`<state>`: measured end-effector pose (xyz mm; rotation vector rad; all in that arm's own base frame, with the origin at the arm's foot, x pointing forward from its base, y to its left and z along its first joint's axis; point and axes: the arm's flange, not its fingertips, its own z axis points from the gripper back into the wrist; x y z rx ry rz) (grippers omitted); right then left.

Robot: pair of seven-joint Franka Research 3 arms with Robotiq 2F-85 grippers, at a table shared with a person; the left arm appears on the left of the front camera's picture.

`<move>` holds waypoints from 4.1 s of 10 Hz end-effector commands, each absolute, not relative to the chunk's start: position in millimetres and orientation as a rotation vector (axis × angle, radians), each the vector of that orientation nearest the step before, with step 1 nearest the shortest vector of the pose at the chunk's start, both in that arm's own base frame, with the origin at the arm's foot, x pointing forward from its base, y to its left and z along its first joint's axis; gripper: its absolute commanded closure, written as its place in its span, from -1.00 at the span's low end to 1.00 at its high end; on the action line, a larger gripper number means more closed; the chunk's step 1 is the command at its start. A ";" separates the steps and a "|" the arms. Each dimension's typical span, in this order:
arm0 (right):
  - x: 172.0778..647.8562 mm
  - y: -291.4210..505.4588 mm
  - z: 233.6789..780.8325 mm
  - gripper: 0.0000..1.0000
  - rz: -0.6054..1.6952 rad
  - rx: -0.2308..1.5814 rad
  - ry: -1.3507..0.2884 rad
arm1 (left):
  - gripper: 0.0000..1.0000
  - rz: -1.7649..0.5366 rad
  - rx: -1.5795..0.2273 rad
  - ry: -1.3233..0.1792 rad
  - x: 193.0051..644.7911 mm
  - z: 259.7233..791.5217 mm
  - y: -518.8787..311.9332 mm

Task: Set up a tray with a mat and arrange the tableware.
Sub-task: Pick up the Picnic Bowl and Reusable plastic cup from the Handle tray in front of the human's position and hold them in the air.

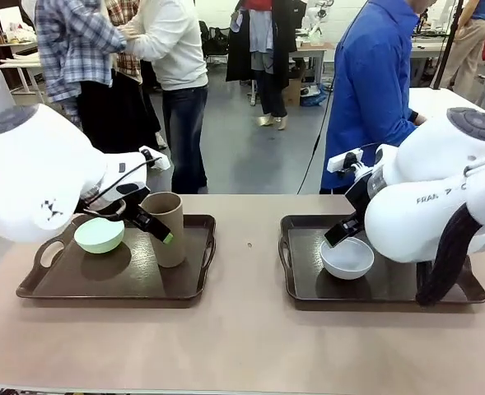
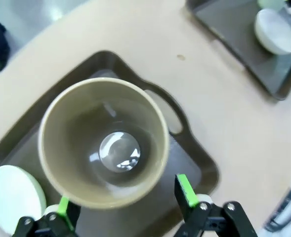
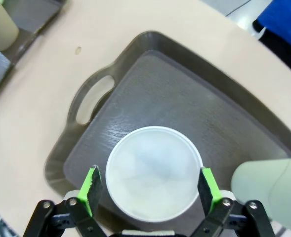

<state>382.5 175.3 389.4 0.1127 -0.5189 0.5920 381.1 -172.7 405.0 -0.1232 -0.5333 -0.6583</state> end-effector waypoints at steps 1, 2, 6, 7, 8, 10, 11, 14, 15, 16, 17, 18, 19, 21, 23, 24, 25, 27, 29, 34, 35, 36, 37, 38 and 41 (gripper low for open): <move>279.7 127.0 397.3 -1.00 0.496 0.174 -0.482 | -1.00 -0.626 -0.139 -0.498 274.6 409.6 -118.0; 258.5 114.5 401.4 -1.00 0.443 0.157 -0.458 | -1.00 -0.597 -0.079 -0.452 260.1 414.4 -107.4; 212.5 90.0 414.7 -1.00 0.412 0.284 -0.406 | -1.00 -0.599 -0.078 -0.351 244.5 424.7 -92.3; 226.4 77.3 424.1 -1.00 0.458 0.442 -0.456 | -1.00 -0.638 -0.209 -0.428 253.7 434.6 -82.7; 241.2 50.2 435.4 -1.00 0.464 0.625 -0.541 | -1.00 -0.663 -0.406 -0.539 264.6 445.4 -60.6; 240.6 -12.5 447.6 -1.00 0.424 0.946 -0.687 | -1.00 -0.704 -0.737 -0.681 274.0 456.4 -5.9; 231.3 -42.4 446.8 -1.00 0.417 1.075 -0.756 | -1.00 -0.676 -0.890 -0.734 274.9 453.8 22.9; 211.5 -114.4 420.3 -1.00 0.305 1.279 -0.789 | -1.00 -0.526 -1.170 -0.770 293.6 419.5 68.4; 212.3 -128.2 406.6 -1.00 0.234 1.309 -0.703 | -1.00 -0.461 -1.210 -0.732 300.1 404.3 76.0; 214.5 -134.9 392.2 -1.00 0.179 1.312 -0.582 | -1.00 -0.411 -1.218 -0.672 306.8 391.6 77.6; 218.0 -137.5 380.4 -1.00 0.154 1.289 -0.444 | -1.00 -0.373 -1.232 -0.628 310.3 379.2 79.0; 221.5 -137.7 373.8 -1.00 0.148 1.258 -0.332 | -1.00 -0.348 -1.237 -0.570 315.0 366.8 78.0; 225.4 -138.7 371.0 -1.00 0.128 1.242 -0.281 | -1.00 -0.329 -1.243 -0.519 321.2 358.1 78.8; 227.4 -142.8 367.9 -1.00 0.093 1.220 -0.237 | -1.00 -0.299 -1.240 -0.499 317.9 356.0 78.9; 232.5 -140.4 371.6 -1.00 0.106 1.205 -0.256 | -1.00 -0.310 -1.199 -0.525 297.3 364.6 81.7; 236.1 -138.5 375.3 -1.00 0.124 1.199 -0.251 | -1.00 -0.308 -1.171 -0.539 285.3 368.7 81.6; 238.6 -136.9 376.8 -1.00 0.129 1.196 -0.245 | -1.00 -0.298 -1.150 -0.551 274.4 373.4 84.4; 240.2 -135.9 378.0 -1.00 0.137 1.186 -0.246 | -1.00 -0.287 -1.132 -0.557 269.4 374.7 84.7; 253.7 -152.7 383.2 -1.00 0.120 1.181 -0.222 | -1.00 -0.297 -1.137 -0.575 319.2 385.7 126.9; 253.7 -152.7 383.2 -1.00 0.120 1.181 -0.222 | -1.00 -0.297 -1.137 -0.575 319.2 385.7 126.9; 253.7 -152.7 383.2 -1.00 0.120 1.181 -0.222 | -1.00 -0.297 -1.137 -0.575 319.2 385.7 126.9; 253.7 -152.7 383.2 -1.00 0.120 1.181 -0.222 | -1.00 -0.297 -1.137 -0.575 319.2 385.7 126.9; 253.7 -152.7 383.2 -1.00 0.120 1.181 -0.222 | -1.00 -0.297 -1.137 -0.575 319.2 385.7 126.9; 253.7 -152.7 383.2 -1.00 0.120 1.181 -0.222 | -1.00 -0.297 -1.137 -0.575 319.2 385.7 126.9; 253.7 -152.7 383.2 -1.00 0.120 1.181 -0.222 | -1.00 -0.297 -1.137 -0.575 319.2 385.7 126.9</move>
